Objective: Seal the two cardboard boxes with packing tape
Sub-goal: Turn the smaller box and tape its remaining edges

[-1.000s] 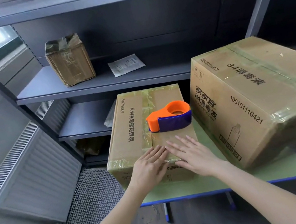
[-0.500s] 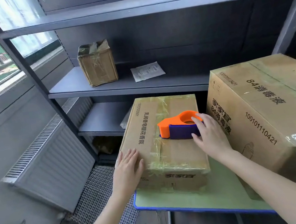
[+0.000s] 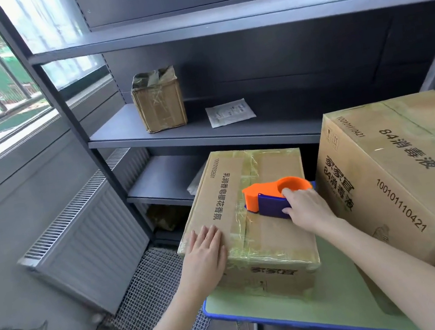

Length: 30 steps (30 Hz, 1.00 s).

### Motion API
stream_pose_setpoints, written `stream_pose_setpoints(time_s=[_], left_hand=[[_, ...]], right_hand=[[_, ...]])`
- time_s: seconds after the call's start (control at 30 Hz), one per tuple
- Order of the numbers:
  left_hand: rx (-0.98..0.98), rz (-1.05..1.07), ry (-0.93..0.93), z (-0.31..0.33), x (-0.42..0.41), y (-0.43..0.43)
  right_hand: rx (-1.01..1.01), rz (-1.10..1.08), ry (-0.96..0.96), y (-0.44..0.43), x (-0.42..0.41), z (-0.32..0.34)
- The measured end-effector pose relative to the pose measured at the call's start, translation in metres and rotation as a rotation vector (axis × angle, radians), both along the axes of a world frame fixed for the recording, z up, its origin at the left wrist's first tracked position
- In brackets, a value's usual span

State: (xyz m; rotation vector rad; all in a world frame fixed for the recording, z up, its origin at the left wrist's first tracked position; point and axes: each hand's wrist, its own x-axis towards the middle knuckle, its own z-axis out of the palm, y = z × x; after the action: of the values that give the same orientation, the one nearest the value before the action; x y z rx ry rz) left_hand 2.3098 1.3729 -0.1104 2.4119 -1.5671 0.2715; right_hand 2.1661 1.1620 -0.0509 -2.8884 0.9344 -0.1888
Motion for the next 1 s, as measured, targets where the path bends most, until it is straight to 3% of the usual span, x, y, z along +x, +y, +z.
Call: stream_pose_setpoints(time_s=[0.13,0.4,0.63,0.77,1.0], left_hand=[[0.046,-0.183,-0.03,0.001,-0.016,-0.011],[-0.007,-0.298,0.113,0.01,-0.047,-0.042],[-0.298,-0.5,0.092,0.056,-0.086,-0.085],[-0.389,-0.619,0.027,0.091,-0.118,-0.125],[-0.351,-0.707,0.011,0.111,-0.159,-0.167]], right_hand=[[0.052,-0.002,-0.062,0.011,-0.006,-0.003],[0.026,-0.014,-0.236,0.023,-0.028,0.026],[-0.086,-0.217,-0.382,0.008,-0.077,0.081],[-0.188,-0.284,-0.329,0.001,-0.109,0.092],[-0.307,-0.505,-0.244,-0.011,-0.168,0.097]])
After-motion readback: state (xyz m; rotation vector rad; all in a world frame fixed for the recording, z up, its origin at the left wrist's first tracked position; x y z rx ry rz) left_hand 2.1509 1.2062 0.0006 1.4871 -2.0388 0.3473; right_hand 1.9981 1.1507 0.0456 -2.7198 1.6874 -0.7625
